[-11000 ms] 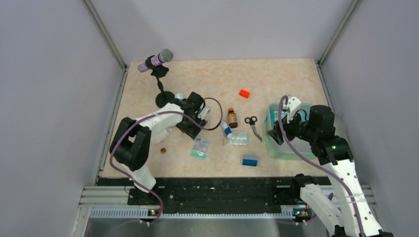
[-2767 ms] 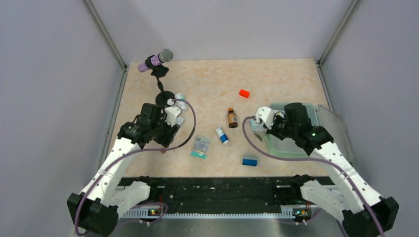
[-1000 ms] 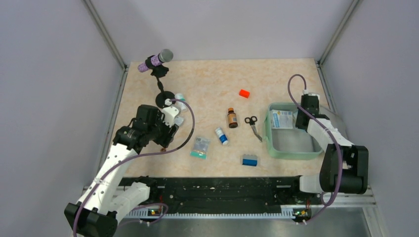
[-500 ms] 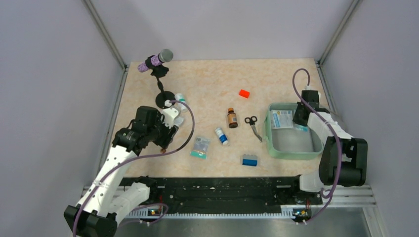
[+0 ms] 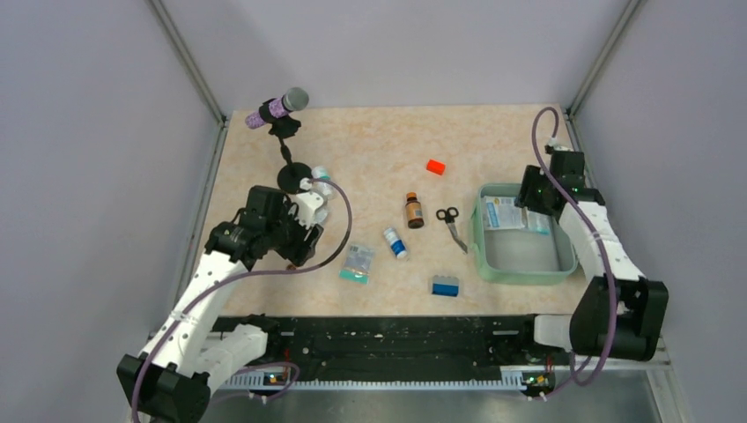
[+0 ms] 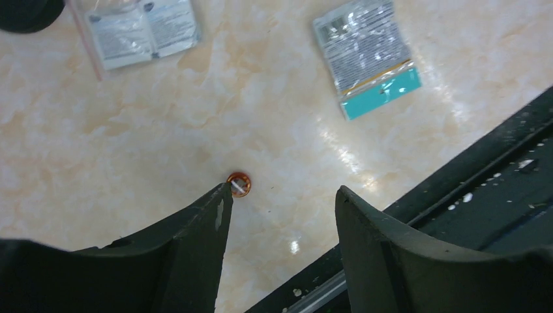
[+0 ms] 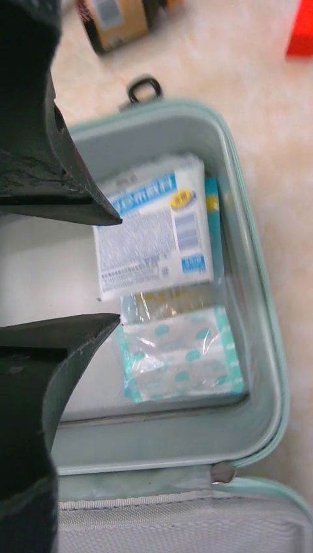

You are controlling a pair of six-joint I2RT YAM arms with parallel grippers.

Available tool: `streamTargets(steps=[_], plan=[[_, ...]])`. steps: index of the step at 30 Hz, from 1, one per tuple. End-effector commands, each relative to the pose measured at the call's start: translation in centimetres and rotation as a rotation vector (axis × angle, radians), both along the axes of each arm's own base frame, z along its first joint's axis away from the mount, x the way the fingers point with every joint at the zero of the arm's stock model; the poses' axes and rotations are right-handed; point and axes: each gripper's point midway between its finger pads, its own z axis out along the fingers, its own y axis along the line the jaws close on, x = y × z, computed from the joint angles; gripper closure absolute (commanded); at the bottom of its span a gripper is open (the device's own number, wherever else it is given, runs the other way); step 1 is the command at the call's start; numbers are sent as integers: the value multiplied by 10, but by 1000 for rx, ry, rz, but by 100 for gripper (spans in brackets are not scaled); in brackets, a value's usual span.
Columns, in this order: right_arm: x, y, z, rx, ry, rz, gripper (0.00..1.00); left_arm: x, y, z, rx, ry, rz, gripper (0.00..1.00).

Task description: Organize the medicine kit

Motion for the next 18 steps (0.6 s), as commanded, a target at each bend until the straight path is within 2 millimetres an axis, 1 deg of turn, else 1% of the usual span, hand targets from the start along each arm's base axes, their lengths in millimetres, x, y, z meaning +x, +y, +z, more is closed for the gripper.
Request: streamTargets(steps=[1,2,4,5,8,9,12,14,16,18], plan=[[-1,42,78,100,-238,264,45,5,-46,35,-182,8,-126,36],[-5,49,86,108,-270,313,44,6,-53,36,-190,26,-141,36],[-12,56,93,106,-312,372,41,11,-62,31,-166,67,-143,36],[-15,58,98,93,-336,395,40,15,-66,25,-136,85,-137,37],[-29,66,94,63,-357,510,40,19,-76,0,-62,168,-137,39],[-37,74,93,68,-362,569,39,19,-81,-9,-48,198,-139,39],[-65,108,94,87,-415,813,37,19,-92,-34,-27,275,-136,40],[-83,131,89,33,-438,956,35,22,-93,-53,-6,318,-100,40],[-96,143,81,-32,-444,1041,32,26,-93,-68,16,363,-47,40],[-106,150,76,-46,-445,1099,32,26,-92,-81,39,413,-3,39]])
